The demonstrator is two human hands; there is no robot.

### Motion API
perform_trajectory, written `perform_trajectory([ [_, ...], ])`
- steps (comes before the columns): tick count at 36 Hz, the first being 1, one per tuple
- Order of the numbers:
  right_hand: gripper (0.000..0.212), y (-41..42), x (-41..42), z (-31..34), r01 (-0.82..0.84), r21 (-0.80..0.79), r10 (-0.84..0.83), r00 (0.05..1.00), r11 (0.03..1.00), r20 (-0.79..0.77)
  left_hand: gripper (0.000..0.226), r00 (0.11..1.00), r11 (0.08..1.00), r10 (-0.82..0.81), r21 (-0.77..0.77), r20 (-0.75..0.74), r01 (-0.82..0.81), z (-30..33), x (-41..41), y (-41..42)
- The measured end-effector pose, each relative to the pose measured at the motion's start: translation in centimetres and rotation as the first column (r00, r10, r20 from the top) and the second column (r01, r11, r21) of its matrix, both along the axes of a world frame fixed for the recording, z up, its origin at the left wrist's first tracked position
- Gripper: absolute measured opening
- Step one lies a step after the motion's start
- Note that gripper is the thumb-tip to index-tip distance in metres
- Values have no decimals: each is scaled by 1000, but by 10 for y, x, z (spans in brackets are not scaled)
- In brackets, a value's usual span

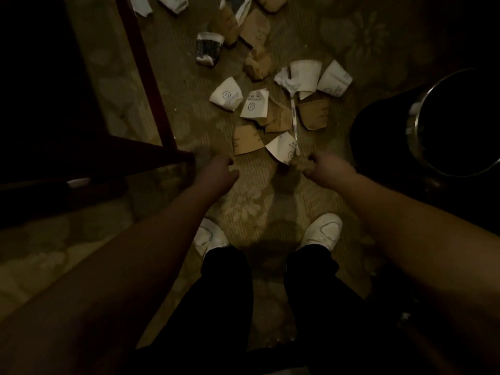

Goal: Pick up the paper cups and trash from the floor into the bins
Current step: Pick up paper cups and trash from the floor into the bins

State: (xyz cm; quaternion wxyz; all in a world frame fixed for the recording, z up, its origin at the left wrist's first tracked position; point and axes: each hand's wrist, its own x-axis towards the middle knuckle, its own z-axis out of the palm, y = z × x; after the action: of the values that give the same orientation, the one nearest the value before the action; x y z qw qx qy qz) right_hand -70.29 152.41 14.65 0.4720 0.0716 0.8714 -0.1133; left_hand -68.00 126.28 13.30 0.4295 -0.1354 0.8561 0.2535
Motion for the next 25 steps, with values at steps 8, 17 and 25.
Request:
perform_trajectory([
  [8,46,-11,-41,-98,-25,-55,19,995,998,-94,48,999,1000,26,13,-41,-26,-95,-38,11],
  [17,71,-9,-81,-170,-280,-11,279,959,960,-53,71,950,961,-254,-154,-179,228,-166,-82,26],
  [25,83,-7,-88,-199,-319,-4,319,948,948,3,67,880,899,-432,-166,-196,404,-194,-99,25],
])
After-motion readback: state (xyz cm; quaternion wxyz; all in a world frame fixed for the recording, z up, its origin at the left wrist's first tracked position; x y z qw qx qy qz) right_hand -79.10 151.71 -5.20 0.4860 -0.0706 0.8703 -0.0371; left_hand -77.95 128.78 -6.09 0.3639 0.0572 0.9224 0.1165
